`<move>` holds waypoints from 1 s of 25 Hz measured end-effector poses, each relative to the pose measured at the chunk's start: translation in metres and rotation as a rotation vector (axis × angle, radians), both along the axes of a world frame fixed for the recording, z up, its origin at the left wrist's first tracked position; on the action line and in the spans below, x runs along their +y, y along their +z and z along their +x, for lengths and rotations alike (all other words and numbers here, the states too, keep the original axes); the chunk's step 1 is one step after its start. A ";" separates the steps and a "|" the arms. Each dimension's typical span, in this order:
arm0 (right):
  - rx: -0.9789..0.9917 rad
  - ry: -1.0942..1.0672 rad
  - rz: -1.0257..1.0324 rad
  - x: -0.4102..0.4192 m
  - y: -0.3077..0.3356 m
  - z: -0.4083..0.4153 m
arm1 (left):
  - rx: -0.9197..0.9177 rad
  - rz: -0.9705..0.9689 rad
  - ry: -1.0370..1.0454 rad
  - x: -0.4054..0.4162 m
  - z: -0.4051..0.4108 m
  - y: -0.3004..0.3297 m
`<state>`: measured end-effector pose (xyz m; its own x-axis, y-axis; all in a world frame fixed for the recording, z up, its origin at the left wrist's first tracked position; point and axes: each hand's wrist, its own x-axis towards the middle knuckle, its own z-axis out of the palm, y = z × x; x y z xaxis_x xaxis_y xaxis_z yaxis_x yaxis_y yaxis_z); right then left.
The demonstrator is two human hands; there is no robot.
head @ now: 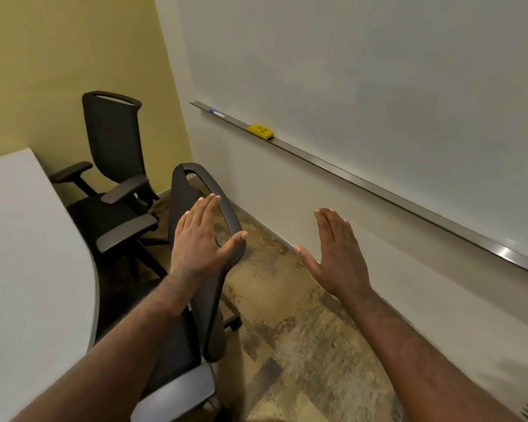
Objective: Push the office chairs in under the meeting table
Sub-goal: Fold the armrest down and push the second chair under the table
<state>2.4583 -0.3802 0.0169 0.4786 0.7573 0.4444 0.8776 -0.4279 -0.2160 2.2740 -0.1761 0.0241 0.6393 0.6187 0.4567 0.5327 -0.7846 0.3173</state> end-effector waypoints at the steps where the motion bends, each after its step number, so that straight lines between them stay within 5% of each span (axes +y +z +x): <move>1: -0.002 0.044 0.002 0.020 0.001 0.016 | -0.007 0.008 0.029 0.014 0.011 0.003; 12: -0.004 0.453 0.084 0.231 0.024 0.177 | -0.063 0.054 0.405 0.135 0.107 0.033; 25: 0.017 0.822 0.000 0.462 -0.015 0.189 | -0.131 -0.008 0.781 0.291 0.097 0.014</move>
